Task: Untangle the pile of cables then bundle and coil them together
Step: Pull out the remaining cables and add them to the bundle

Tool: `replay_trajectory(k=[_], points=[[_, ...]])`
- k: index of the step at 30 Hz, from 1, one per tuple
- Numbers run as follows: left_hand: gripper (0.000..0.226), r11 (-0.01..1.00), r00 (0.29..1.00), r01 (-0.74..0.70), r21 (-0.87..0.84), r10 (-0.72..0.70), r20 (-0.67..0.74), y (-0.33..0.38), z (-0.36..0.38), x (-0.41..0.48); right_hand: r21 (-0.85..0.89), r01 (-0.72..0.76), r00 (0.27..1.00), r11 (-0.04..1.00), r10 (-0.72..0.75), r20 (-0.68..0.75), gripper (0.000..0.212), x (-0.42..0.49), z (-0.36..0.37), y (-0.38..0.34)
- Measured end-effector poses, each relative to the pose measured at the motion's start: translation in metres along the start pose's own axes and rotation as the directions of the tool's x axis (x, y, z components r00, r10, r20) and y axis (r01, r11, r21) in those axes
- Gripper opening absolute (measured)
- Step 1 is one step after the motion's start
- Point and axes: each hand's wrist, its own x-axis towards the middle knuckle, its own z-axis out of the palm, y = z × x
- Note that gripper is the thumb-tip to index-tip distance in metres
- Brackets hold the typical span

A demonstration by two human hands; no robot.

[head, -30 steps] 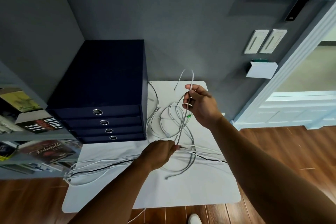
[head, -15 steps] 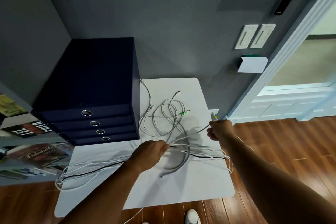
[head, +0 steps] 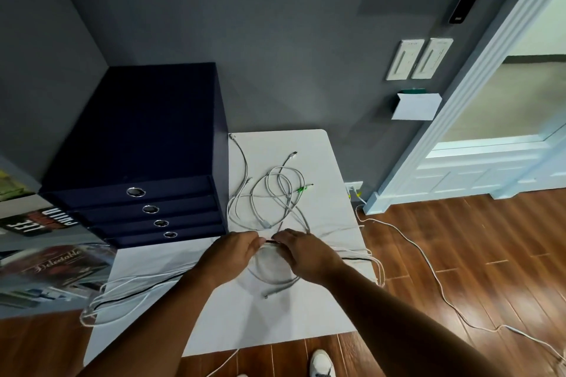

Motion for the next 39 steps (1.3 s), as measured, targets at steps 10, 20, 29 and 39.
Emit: replay_trajectory(k=[10,20,29,39], points=[[0.071,0.999,0.998,0.036,-0.023,-0.037,-0.044,-0.046,-0.006,-0.036,-0.155,-0.125,0.988,0.980,0.137,0.070,0.041,-0.028,0.001,0.018],[0.057,0.992,0.991,0.121,-0.019,-0.120,0.060,-0.062,-0.008,-0.046,-0.082,-0.067,0.996,0.994,0.072,0.055,0.031,-0.036,0.004,0.033],[0.036,0.990,0.989,0.128,-0.058,-0.123,0.083,-0.066,-0.001,-0.046,-0.161,-0.135,0.984,0.978,0.151,0.092,0.031,-0.039,-0.001,0.044],[0.037,0.973,0.953,0.196,-0.123,-0.159,0.257,-0.069,-0.004,-0.046,-0.238,-0.246,0.969,0.940,0.233,-0.084,0.054,-0.039,-0.013,0.045]])
